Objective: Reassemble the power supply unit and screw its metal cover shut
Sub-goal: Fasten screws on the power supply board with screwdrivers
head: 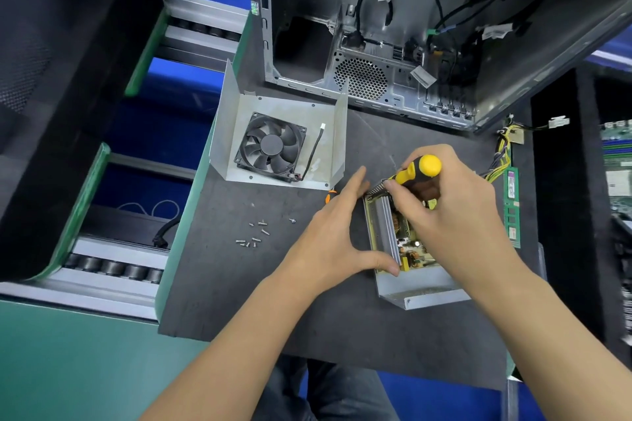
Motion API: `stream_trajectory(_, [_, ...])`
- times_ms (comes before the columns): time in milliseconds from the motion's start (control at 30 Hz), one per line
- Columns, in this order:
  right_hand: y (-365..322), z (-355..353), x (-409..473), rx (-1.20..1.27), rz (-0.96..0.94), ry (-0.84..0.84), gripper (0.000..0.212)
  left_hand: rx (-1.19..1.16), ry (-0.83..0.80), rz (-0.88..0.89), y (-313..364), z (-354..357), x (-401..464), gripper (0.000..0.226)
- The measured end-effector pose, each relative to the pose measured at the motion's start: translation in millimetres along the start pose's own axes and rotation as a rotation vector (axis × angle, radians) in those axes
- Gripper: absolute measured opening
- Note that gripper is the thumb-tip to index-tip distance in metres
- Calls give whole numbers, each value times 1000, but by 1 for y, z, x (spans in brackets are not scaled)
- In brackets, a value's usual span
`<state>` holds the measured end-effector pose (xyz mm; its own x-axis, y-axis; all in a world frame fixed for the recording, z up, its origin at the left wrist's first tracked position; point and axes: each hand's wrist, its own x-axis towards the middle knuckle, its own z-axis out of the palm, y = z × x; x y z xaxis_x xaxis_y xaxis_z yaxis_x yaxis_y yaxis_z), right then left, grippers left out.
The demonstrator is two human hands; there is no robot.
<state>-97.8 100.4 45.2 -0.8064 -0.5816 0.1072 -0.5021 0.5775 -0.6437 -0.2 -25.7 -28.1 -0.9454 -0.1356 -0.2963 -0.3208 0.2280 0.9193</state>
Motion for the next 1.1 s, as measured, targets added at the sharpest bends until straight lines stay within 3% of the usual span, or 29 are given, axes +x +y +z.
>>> stream_trajectory(567, [-3, 0, 1, 2, 4, 3, 27, -3, 1, 15, -4, 1, 1, 133])
stream_trajectory(667, [-3, 0, 1, 4, 11, 0, 28, -9, 64, 30, -6, 2, -1, 111])
stream_trajectory(800, [-4, 0, 1, 12, 25, 1, 27, 179, 390, 221, -13, 6, -7, 45])
stream_trajectory(867, [-5, 0, 1, 8, 28, 2, 26, 261, 461, 254, -12, 9, -7, 43])
stream_trajectory(1100, [-7, -1, 2, 3, 22, -10, 26, 356, 367, 157, -4, 16, 1, 57])
